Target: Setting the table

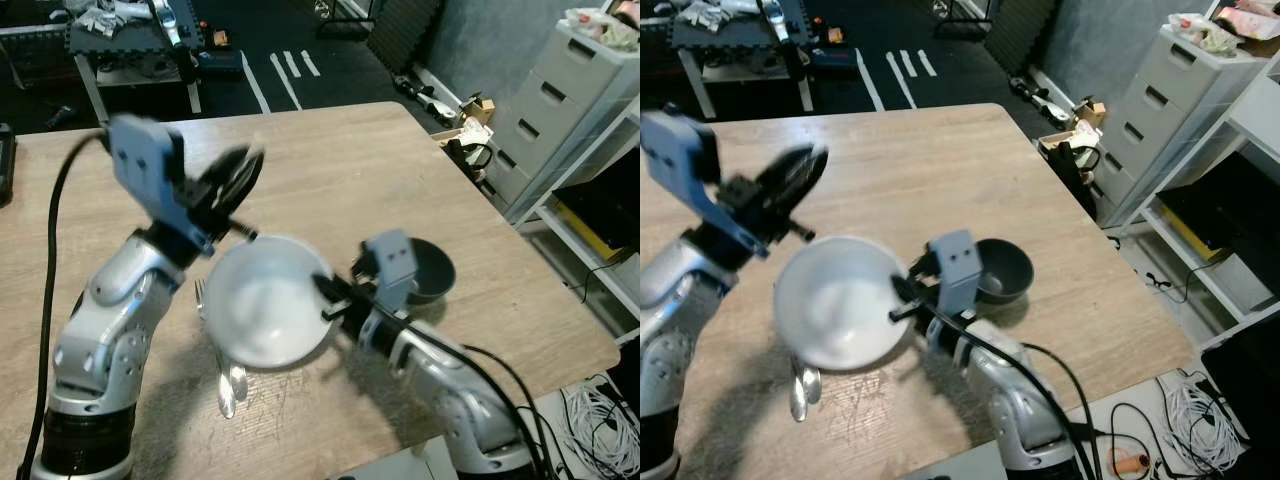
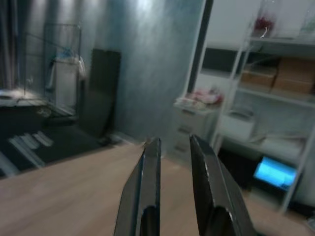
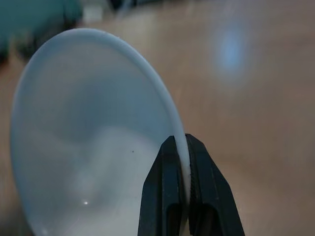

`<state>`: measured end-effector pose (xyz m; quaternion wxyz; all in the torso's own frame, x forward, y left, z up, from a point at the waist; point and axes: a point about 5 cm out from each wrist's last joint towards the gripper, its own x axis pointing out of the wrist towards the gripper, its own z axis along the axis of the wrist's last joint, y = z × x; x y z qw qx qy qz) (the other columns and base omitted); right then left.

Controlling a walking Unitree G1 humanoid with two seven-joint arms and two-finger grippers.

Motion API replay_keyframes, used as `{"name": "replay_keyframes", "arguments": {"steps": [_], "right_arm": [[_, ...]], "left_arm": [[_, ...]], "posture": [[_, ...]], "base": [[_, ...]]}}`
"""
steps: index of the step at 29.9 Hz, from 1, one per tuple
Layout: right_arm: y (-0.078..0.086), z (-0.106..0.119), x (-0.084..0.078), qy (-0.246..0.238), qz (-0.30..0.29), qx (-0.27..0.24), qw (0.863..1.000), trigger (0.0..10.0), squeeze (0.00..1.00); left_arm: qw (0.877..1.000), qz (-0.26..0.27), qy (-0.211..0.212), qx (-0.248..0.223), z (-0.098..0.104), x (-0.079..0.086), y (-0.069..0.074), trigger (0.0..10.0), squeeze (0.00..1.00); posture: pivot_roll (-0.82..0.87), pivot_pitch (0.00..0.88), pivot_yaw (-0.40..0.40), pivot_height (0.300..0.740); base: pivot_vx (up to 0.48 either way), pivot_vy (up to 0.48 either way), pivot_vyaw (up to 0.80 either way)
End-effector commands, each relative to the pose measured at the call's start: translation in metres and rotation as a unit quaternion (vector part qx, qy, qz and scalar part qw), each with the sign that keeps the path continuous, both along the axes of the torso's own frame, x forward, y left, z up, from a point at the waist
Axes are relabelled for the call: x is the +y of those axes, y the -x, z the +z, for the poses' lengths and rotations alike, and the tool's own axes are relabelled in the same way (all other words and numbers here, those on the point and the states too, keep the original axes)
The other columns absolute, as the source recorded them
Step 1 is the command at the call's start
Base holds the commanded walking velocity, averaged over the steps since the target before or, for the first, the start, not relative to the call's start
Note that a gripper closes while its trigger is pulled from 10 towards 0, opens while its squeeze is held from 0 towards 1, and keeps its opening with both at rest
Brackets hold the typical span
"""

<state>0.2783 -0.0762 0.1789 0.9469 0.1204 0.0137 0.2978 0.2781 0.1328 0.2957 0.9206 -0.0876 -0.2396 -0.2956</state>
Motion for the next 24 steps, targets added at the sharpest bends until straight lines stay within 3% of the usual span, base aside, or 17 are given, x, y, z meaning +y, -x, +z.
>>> {"name": "replay_keyframes", "arguments": {"steps": [1,4,7,8,9,10,11,12,14,15,18,20,23,24], "right_arm": [[0.002,0.019,-0.011,-0.052,-0.032,-0.040,0.997,10.0,0.00],[0.001,0.041,-0.026,-0.103,-0.084,-0.074,0.988,10.0,0.00],[-0.004,0.053,-0.044,-0.127,-0.147,-0.094,0.977,10.0,0.00],[-0.004,0.053,-0.044,-0.127,-0.147,-0.094,0.977,10.0,0.00],[-0.010,0.058,-0.059,-0.143,-0.197,-0.106,0.964,10.0,0.00],[-0.012,0.059,-0.065,-0.147,-0.220,-0.113,0.958,10.0,0.00],[-0.012,0.059,-0.065,-0.147,-0.220,-0.113,0.958,10.0,0.00],[-0.014,0.060,-0.072,-0.149,-0.252,-0.121,0.948,10.0,0.00],[-0.016,0.061,-0.074,-0.144,-0.270,-0.128,0.943,10.0,0.00],[-0.016,0.061,-0.074,-0.144,-0.270,-0.128,0.943,10.0,0.00],[-0.019,0.059,-0.069,-0.145,-0.273,-0.133,0.942,10.0,0.00],[-0.020,0.059,-0.067,-0.147,-0.272,-0.134,0.941,10.0,0.00],[-0.021,0.058,-0.058,-0.150,-0.256,-0.138,0.945,10.0,0.00],[-0.021,0.058,-0.058,-0.150,-0.256,-0.138,0.945,10.0,0.00]], "left_arm": [[1.000,-0.006,0.024,0.005,0.007,0.000,0.005,10.0,0.00],[0.998,0.041,0.036,0.014,0.012,0.013,-0.001,10.0,0.00],[0.992,0.105,0.067,0.028,0.018,0.032,-0.010,10.0,0.00],[0.992,0.105,0.067,0.028,0.018,0.032,-0.010,10.0,0.00],[0.986,0.144,0.077,0.033,0.024,0.044,-0.013,10.0,0.00],[0.986,0.158,0.051,0.028,0.023,0.044,-0.012,10.0,0.00],[0.986,0.158,0.051,0.028,0.023,0.044,-0.012,10.0,0.00],[0.987,0.160,-0.012,0.026,0.014,0.039,-0.008,10.0,0.00],[0.985,0.143,-0.089,0.031,-0.005,0.028,-0.002,10.0,0.00],[0.985,0.143,-0.089,0.031,-0.005,0.028,-0.002,10.0,0.00],[0.973,0.122,-0.188,0.054,-0.045,0.015,0.011,10.0,0.00],[0.970,0.121,-0.201,0.071,-0.059,0.013,0.015,10.0,0.00],[0.964,0.158,-0.163,0.138,-0.087,0.013,0.020,10.0,0.00],[0.964,0.158,-0.163,0.138,-0.087,0.013,0.020,10.0,0.00]], "posture": [[0.02,0.088,0.020,0.740],[0.02,0.088,0.030,0.740],[0.02,0.086,0.036,0.740],[0.02,0.086,0.036,0.740],[0.02,0.083,0.039,0.740],[0.02,0.080,0.040,0.740],[0.02,0.080,0.040,0.740],[0.03,0.078,0.040,0.740],[0.03,0.076,0.043,0.740],[0.03,0.076,0.043,0.740],[0.05,0.074,0.047,0.740],[0.05,0.074,0.047,0.740],[0.05,0.070,0.053,0.740],[0.05,0.070,0.053,0.740]], "base": [[0.000,0.000,0.00],[0.000,0.000,0.00],[0.000,0.000,0.00],[0.000,0.000,0.00],[0.000,0.000,0.00],[0.000,0.000,0.00],[0.000,0.000,0.00],[0.000,0.000,0.00],[0.000,0.000,0.00],[0.000,0.000,0.00],[0.000,0.000,0.00],[0.000,0.000,0.00],[0.000,0.000,0.00],[0.000,0.000,0.00]]}}
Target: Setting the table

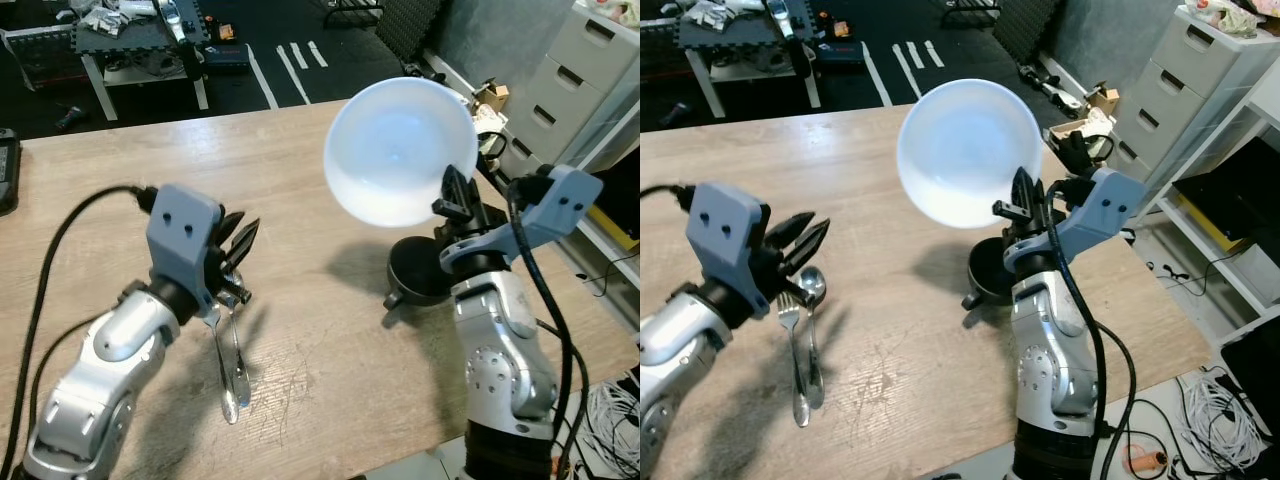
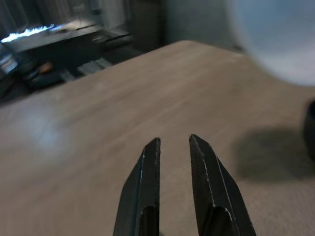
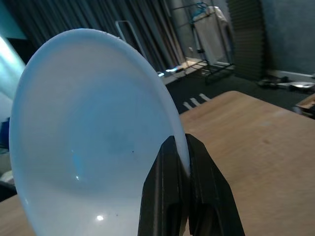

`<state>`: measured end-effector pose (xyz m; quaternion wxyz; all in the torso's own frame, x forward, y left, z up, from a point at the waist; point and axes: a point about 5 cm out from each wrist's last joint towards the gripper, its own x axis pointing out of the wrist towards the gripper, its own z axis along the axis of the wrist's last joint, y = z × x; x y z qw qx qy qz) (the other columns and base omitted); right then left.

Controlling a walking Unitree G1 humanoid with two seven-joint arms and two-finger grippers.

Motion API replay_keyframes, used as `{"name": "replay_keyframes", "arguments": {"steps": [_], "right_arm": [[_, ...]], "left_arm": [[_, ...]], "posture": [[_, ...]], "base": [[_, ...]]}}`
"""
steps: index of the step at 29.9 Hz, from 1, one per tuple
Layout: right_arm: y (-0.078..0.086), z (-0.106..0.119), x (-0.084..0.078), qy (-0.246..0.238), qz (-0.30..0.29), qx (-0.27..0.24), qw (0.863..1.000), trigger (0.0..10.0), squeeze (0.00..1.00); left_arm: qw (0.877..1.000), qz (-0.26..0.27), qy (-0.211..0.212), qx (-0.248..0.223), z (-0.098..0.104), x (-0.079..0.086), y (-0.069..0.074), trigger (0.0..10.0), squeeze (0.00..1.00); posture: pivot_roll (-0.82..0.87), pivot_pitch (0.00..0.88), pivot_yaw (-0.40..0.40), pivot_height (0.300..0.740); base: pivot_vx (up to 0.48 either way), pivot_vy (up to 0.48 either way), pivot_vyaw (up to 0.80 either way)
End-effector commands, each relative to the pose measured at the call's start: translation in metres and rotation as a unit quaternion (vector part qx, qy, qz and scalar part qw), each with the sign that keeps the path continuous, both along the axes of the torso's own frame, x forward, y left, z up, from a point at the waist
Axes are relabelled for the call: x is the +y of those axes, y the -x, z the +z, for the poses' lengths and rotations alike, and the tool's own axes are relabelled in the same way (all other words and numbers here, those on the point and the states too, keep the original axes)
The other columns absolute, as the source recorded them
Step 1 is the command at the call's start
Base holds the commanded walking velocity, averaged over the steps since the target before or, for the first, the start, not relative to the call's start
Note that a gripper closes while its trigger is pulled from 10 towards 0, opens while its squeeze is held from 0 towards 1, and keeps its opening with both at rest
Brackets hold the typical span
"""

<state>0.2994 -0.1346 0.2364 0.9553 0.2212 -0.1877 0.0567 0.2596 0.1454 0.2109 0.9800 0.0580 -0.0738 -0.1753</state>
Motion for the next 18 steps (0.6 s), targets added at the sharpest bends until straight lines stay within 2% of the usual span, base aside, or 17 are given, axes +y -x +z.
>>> {"name": "replay_keyframes", "arguments": {"steps": [1,3,7,13,18], "right_arm": [[-0.001,0.000,0.004,0.008,0.005,-0.009,1.000,10.0,0.00],[-0.002,-0.003,0.005,0.012,0.005,-0.006,1.000,10.0,0.00],[-0.004,-0.006,0.003,0.018,0.001,-0.004,1.000,10.0,0.00],[-0.005,-0.008,0.002,0.018,-0.004,-0.003,1.000,10.0,0.00],[-0.005,-0.011,0.003,0.020,-0.005,0.001,1.000,10.0,0.00]], "left_arm": [[0.999,0.045,0.010,0.010,-0.009,0.002,0.000,10.0,0.00],[0.997,0.071,0.010,0.004,-0.011,0.006,-0.004,10.0,0.00],[0.996,0.088,0.013,-0.008,-0.009,0.008,-0.008,10.0,0.00],[0.996,0.084,0.018,-0.012,-0.009,0.004,-0.009,10.0,0.00],[0.996,0.084,0.020,-0.014,-0.009,0.001,-0.009,10.0,0.00]], "posture": [[0.05,0.066,0.045,0.740],[0.05,0.065,0.043,0.740],[0.05,0.061,0.045,0.740],[0.05,0.059,0.050,0.740],[0.05,0.057,0.053,0.740]], "base": [[0.000,0.000,0.00],[0.000,0.000,0.00],[0.000,0.000,0.00],[0.000,0.000,0.00],[-0.332,0.000,0.00]]}}
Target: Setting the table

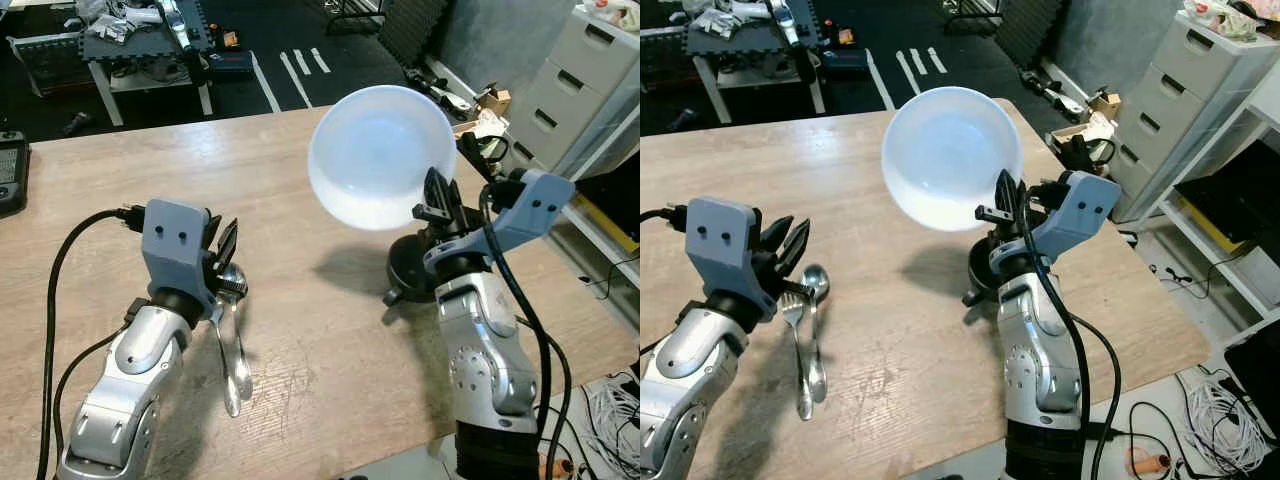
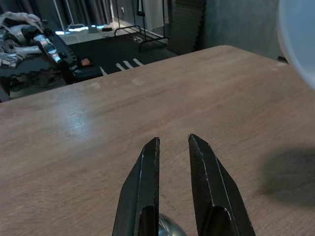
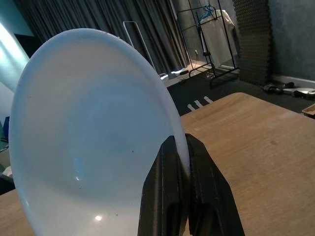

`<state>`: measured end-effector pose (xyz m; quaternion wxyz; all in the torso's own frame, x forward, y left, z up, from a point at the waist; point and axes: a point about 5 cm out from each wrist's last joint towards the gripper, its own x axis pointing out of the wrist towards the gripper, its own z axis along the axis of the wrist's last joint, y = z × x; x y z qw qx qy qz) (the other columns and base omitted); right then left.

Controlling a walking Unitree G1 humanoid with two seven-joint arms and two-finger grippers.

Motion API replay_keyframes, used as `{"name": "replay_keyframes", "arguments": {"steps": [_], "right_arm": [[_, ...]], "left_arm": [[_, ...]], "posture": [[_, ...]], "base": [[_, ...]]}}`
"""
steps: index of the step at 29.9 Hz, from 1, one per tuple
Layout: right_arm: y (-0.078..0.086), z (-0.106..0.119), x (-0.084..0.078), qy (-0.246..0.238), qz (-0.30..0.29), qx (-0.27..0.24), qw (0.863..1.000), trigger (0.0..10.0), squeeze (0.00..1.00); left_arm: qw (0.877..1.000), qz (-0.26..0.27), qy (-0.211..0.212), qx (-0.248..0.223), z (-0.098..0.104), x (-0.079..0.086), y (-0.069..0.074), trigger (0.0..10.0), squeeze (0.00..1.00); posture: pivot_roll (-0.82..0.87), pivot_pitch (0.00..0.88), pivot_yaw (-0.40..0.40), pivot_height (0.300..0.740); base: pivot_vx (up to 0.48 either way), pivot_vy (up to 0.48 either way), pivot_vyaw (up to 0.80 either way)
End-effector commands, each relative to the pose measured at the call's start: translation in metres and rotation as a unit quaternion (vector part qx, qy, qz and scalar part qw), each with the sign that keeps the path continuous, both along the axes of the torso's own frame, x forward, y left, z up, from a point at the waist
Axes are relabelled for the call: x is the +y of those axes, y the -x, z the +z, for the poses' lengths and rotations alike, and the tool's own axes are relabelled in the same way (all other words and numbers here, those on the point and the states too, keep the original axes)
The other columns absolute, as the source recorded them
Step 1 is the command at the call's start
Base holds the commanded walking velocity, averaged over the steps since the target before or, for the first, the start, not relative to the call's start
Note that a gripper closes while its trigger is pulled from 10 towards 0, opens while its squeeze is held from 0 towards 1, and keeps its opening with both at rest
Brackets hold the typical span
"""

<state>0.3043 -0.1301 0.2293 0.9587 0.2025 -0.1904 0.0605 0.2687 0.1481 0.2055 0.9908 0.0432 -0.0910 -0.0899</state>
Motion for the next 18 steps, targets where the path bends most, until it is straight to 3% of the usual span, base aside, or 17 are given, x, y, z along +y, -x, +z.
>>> {"name": "replay_keyframes", "arguments": {"steps": [1,18], "right_arm": [[-0.0005,-0.0048,-0.0009,0.001,-0.005,0.005,1.000,10.0,0.00],[-0.0020,-0.0091,-0.0011,0.010,-0.004,0.009,1.000,10.0,0.00]], "left_arm": [[1.000,0.002,-0.004,0.004,-0.0041,-0.0017,0.0003,10.0,0.00],[1.000,0.002,-0.001,0.002,-0.0065,-0.0048,0.0007,10.0,0.00]], "posture": [[0.05,0.057,0.053,0.740],[0.04,0.060,0.050,0.740]], "base": [[-0.345,0.000,0.00],[-0.309,0.000,0.00]]}}
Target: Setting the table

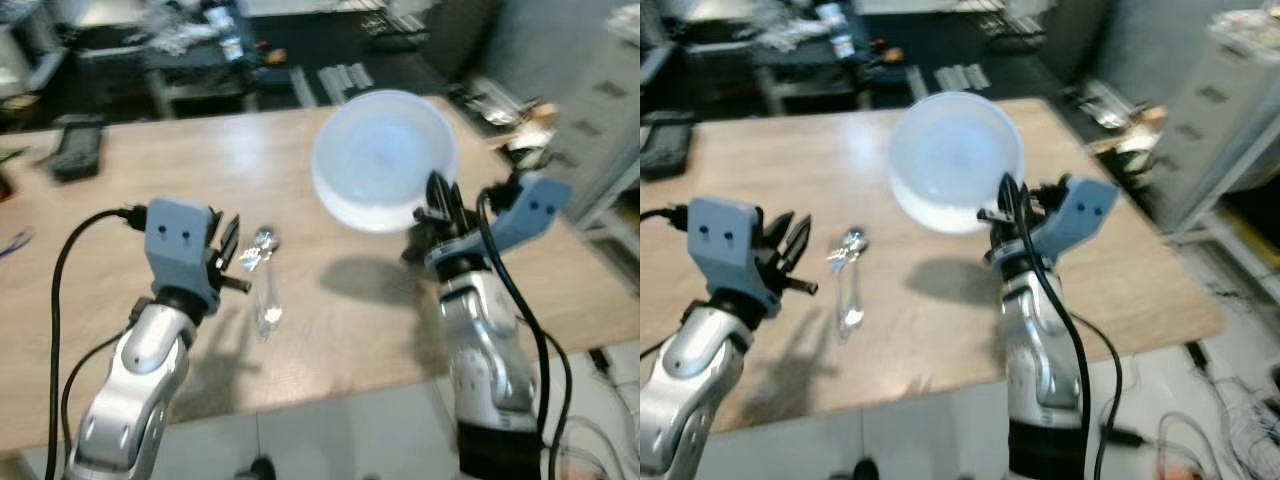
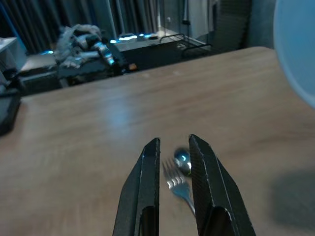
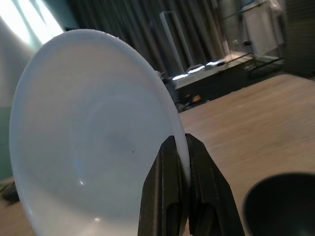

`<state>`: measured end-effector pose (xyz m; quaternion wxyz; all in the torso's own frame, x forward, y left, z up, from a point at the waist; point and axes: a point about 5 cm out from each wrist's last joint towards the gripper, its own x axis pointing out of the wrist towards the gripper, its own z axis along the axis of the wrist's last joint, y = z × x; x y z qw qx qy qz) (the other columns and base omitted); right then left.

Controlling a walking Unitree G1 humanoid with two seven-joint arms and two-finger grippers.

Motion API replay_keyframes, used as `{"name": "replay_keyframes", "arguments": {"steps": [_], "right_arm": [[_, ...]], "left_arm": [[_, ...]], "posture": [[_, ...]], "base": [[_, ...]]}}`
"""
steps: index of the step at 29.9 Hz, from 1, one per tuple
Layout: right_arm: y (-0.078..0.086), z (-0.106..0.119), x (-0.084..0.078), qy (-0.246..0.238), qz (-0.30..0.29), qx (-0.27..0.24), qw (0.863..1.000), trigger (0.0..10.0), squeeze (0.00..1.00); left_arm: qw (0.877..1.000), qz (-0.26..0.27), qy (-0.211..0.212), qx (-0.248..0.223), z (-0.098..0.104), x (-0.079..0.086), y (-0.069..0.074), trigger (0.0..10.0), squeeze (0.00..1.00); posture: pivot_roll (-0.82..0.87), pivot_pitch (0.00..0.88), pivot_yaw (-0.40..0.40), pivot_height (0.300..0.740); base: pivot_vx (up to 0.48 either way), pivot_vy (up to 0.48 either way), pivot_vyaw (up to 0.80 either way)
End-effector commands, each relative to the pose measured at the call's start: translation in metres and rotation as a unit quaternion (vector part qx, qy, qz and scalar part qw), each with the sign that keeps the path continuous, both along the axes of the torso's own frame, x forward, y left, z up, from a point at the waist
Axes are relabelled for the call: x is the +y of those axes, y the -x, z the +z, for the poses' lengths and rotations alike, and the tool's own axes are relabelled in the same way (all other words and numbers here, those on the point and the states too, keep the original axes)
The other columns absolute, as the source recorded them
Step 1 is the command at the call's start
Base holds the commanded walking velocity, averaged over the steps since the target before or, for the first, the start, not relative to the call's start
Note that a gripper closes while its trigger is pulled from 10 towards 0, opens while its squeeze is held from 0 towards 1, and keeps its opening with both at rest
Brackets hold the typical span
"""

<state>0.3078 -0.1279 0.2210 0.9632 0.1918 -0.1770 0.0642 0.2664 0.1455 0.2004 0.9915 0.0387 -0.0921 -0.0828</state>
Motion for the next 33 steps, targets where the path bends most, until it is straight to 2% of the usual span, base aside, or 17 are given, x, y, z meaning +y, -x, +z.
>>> {"name": "replay_keyframes", "arguments": {"steps": [1,33], "right_arm": [[0.0016,-0.0008,-0.0033,-0.002,-0.008,-0.003,1.000,10.0,0.00],[0.0009,-0.0040,-0.0027,0.000,-0.005,0.006,1.000,10.0,0.00]], "left_arm": [[1.000,-0.005,-0.006,0.003,-0.0014,-0.0021,-0.0017,10.0,0.00],[1.000,-0.007,-0.002,0.003,-0.0032,-0.0044,-0.0023,10.0,0.00]], "posture": [[0.04,0.060,0.050,0.740],[0.04,0.055,0.051,0.740]], "base": [[-0.270,0.000,0.00],[-0.008,0.000,-0.03]]}}
